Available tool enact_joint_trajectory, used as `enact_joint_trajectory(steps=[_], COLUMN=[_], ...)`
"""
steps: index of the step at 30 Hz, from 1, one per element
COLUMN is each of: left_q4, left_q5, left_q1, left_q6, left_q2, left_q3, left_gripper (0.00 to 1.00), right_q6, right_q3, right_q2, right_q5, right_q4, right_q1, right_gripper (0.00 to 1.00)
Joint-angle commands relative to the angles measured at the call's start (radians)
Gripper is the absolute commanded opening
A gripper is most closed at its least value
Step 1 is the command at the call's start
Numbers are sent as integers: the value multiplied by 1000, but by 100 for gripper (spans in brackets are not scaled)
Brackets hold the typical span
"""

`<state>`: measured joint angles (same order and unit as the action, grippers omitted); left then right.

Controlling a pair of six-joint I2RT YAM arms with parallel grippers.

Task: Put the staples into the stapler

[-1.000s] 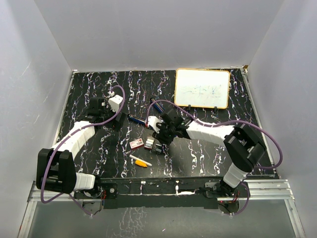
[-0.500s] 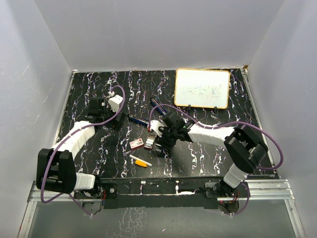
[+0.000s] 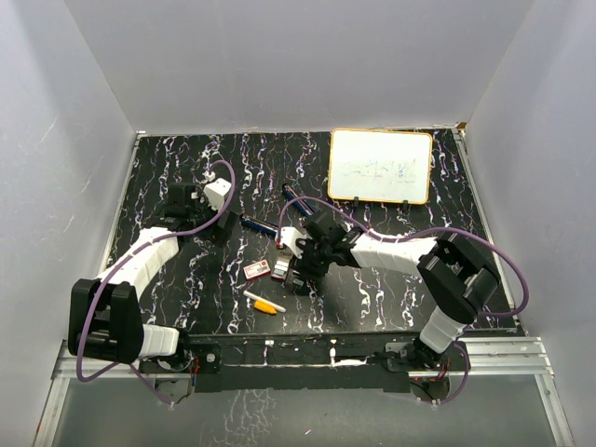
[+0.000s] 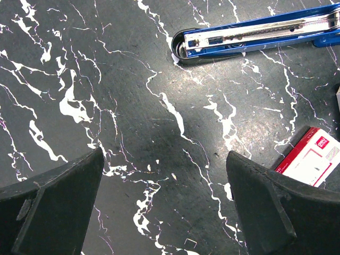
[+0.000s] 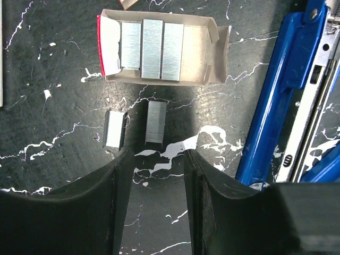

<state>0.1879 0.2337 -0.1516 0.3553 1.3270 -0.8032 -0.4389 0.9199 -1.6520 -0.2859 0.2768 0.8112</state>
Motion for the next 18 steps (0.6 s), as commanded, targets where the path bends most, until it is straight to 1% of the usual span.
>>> enact_joint_trajectory(steps=[1, 18], left_q4=[13, 12], left_q5=[16, 9], left_q1=[3, 3], left_q6=[-5, -2], left_q2=[-27, -35], left_q3=[-13, -8], left_gripper=[97, 97], right_q6=[3, 8], right_q3=[1, 5], right_q2=[-4, -34], right_q5=[3, 17], right_q4=[-59, -77], right_q1=[14, 26], right_gripper=[44, 41])
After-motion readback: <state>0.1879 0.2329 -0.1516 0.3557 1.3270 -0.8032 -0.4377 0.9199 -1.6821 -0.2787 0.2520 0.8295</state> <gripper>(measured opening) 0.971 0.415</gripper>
